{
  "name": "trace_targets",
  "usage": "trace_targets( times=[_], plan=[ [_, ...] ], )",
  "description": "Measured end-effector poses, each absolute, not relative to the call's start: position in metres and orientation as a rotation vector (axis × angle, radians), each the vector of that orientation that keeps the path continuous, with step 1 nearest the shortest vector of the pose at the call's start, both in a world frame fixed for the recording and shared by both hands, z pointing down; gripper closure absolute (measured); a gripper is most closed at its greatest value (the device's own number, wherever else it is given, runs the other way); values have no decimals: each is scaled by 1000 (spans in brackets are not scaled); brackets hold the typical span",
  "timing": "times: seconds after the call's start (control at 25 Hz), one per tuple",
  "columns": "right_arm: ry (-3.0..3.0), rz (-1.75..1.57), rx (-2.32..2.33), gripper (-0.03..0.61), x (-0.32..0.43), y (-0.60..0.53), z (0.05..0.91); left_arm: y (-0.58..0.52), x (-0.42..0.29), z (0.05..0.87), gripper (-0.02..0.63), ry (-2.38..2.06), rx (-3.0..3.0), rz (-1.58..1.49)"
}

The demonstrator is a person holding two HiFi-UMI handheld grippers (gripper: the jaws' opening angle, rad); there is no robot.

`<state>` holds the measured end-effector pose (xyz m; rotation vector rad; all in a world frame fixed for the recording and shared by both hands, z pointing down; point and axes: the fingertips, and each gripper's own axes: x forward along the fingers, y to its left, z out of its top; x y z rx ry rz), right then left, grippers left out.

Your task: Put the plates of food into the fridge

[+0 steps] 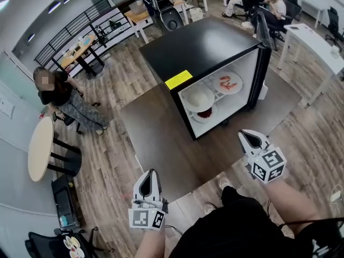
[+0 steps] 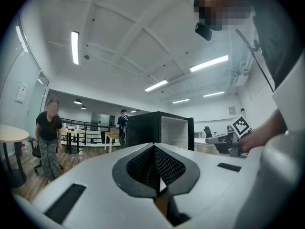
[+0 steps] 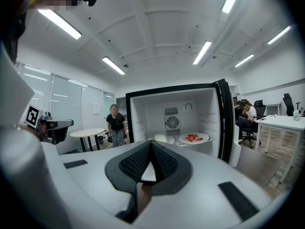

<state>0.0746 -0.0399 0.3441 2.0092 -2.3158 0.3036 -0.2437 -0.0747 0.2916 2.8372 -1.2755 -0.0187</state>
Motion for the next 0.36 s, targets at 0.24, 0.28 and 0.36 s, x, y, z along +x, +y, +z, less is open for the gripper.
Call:
trace_targets(
  times=[0.24,0.28,0.36],
  plan=[
    [-2314,287,2038,572,66,-24,343,-63,-250,288,611,-1231,2873,-22],
    [-2318,276,2035,572,65,-23,341,-62,-251,290,611,-1228,2868,-22],
    [-2328,247,2026,572,63,-23,337,-61,-254,294,611,-1226,2856,-24]
  ],
)
